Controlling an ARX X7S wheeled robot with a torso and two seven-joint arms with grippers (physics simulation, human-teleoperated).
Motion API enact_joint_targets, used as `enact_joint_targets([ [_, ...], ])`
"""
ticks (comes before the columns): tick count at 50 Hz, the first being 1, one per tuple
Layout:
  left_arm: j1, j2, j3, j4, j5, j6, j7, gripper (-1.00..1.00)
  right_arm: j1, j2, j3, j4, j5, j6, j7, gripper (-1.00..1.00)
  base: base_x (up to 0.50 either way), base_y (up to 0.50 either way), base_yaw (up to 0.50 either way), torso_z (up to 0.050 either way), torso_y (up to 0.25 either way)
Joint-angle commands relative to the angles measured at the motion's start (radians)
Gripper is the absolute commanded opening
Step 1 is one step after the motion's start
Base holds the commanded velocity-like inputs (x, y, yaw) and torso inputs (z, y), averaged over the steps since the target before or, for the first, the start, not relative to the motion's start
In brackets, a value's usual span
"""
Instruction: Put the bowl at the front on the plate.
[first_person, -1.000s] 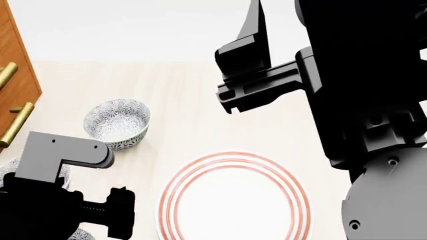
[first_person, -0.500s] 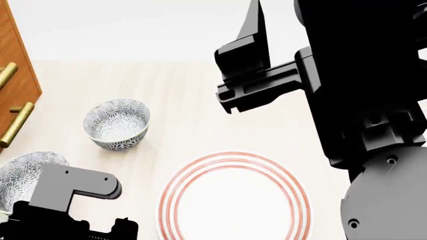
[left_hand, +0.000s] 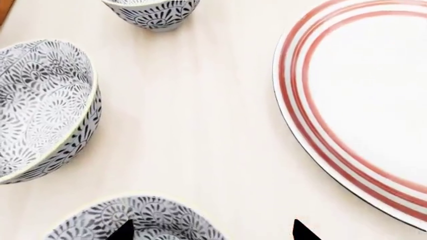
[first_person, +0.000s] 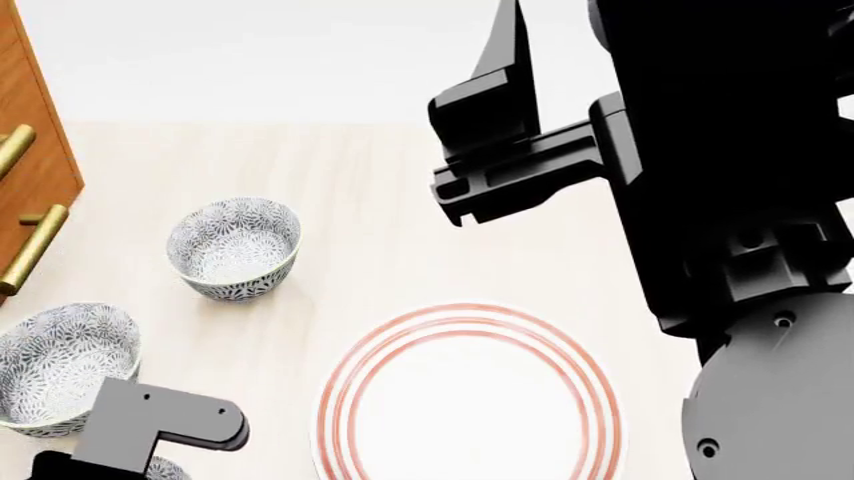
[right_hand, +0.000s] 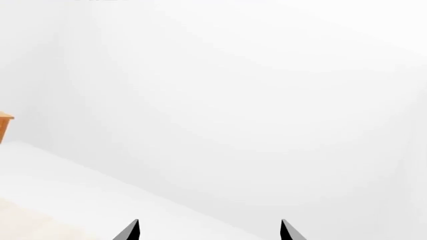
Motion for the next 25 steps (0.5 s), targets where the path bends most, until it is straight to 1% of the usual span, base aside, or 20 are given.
enact_joint_targets([
  [1, 0.030, -0.007, 0.024, -0.009, 0.017, 0.012, 0.009, 1.00, 0.001, 0.002, -0.009, 0.003, -0.008, -0.012, -0.008, 1.00, 0.00, 0.00, 0.00, 0.000, 0.000],
  [10, 0.050, -0.014, 0.042, -0.021, 0.037, 0.028, 0.027, 1.00, 0.001, 0.004, -0.015, 0.002, -0.008, -0.017, -0.009, 1.00, 0.00, 0.00, 0.00, 0.000, 0.000],
  [25, 0.060, -0.014, 0.044, -0.039, 0.020, 0.025, 0.021, 1.00, 0.002, 0.009, -0.021, -0.001, -0.003, -0.018, 0.000, 1.00, 0.00, 0.00, 0.00, 0.000, 0.000],
])
